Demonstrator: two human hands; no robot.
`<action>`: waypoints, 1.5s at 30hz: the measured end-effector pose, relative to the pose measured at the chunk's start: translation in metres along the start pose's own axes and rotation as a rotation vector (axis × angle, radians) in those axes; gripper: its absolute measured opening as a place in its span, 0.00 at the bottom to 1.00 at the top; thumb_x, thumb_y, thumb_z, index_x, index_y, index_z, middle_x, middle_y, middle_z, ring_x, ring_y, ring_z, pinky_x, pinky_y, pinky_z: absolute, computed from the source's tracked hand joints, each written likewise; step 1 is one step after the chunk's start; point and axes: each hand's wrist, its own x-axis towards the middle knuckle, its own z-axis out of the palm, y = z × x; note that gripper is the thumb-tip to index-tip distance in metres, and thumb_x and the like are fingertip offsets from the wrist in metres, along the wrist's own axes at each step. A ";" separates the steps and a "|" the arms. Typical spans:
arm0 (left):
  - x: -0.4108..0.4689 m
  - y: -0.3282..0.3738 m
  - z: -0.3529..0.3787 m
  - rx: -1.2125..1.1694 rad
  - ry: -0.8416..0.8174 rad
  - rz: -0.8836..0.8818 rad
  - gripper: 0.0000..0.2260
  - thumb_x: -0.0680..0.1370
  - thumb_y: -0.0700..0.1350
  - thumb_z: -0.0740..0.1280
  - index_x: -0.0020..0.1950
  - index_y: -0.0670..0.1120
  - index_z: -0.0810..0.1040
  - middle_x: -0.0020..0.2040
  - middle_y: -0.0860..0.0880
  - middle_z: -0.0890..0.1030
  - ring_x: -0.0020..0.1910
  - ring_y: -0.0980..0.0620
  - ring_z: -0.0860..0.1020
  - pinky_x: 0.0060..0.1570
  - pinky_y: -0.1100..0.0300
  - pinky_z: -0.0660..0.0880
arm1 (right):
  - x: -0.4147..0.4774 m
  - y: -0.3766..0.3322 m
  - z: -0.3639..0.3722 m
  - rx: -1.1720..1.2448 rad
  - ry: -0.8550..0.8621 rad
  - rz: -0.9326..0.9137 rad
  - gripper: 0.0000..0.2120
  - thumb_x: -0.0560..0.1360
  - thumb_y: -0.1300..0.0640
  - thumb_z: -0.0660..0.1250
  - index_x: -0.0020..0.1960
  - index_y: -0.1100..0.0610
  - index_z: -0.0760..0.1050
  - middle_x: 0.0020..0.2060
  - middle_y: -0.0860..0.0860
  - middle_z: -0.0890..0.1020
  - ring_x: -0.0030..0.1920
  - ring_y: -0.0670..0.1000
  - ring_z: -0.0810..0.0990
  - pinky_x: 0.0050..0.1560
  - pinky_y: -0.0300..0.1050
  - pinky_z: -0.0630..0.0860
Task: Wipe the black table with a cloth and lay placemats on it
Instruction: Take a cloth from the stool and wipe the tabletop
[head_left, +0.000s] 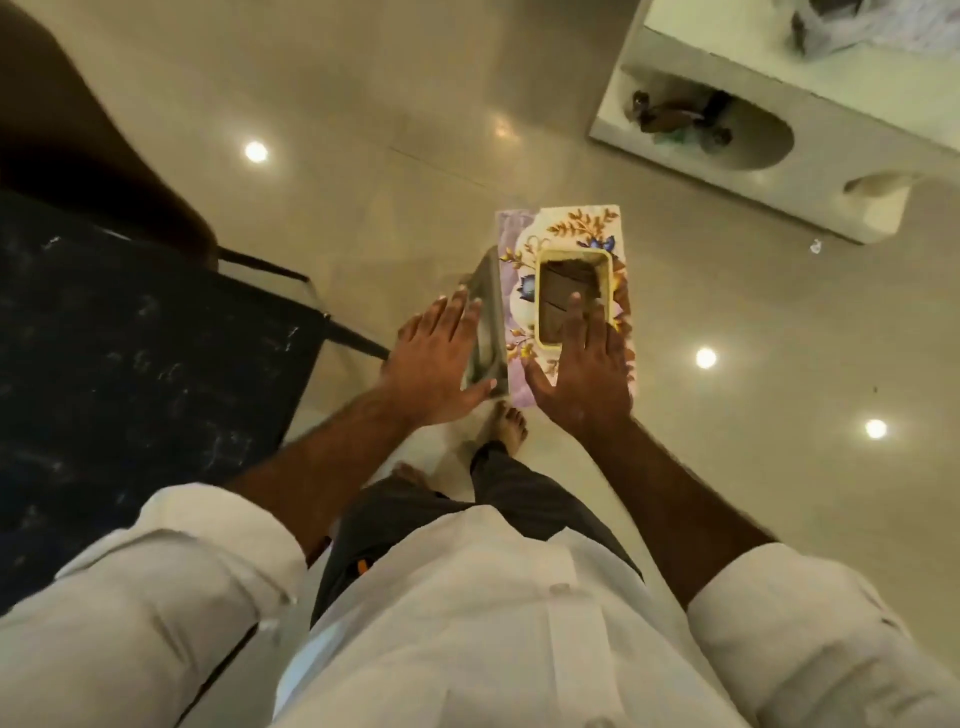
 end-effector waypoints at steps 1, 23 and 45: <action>0.024 0.008 0.001 0.018 -0.028 0.026 0.52 0.78 0.75 0.57 0.91 0.46 0.41 0.92 0.41 0.45 0.90 0.36 0.49 0.86 0.35 0.54 | 0.013 0.013 0.005 0.016 -0.034 0.031 0.49 0.84 0.32 0.63 0.91 0.60 0.48 0.88 0.65 0.56 0.86 0.70 0.60 0.84 0.68 0.60; 0.357 0.064 0.114 0.459 -0.175 0.400 0.37 0.87 0.45 0.66 0.91 0.39 0.49 0.84 0.31 0.62 0.81 0.28 0.65 0.77 0.31 0.68 | 0.212 0.080 0.189 0.287 -0.320 0.593 0.49 0.84 0.38 0.71 0.90 0.59 0.48 0.80 0.62 0.72 0.73 0.63 0.80 0.71 0.57 0.80; 0.077 -0.004 -0.084 -0.278 0.190 -0.023 0.30 0.82 0.41 0.70 0.84 0.43 0.70 0.72 0.38 0.78 0.69 0.35 0.77 0.70 0.39 0.74 | 0.099 -0.049 -0.051 0.503 -0.071 -0.095 0.15 0.82 0.59 0.72 0.67 0.62 0.79 0.55 0.61 0.86 0.56 0.65 0.84 0.55 0.58 0.79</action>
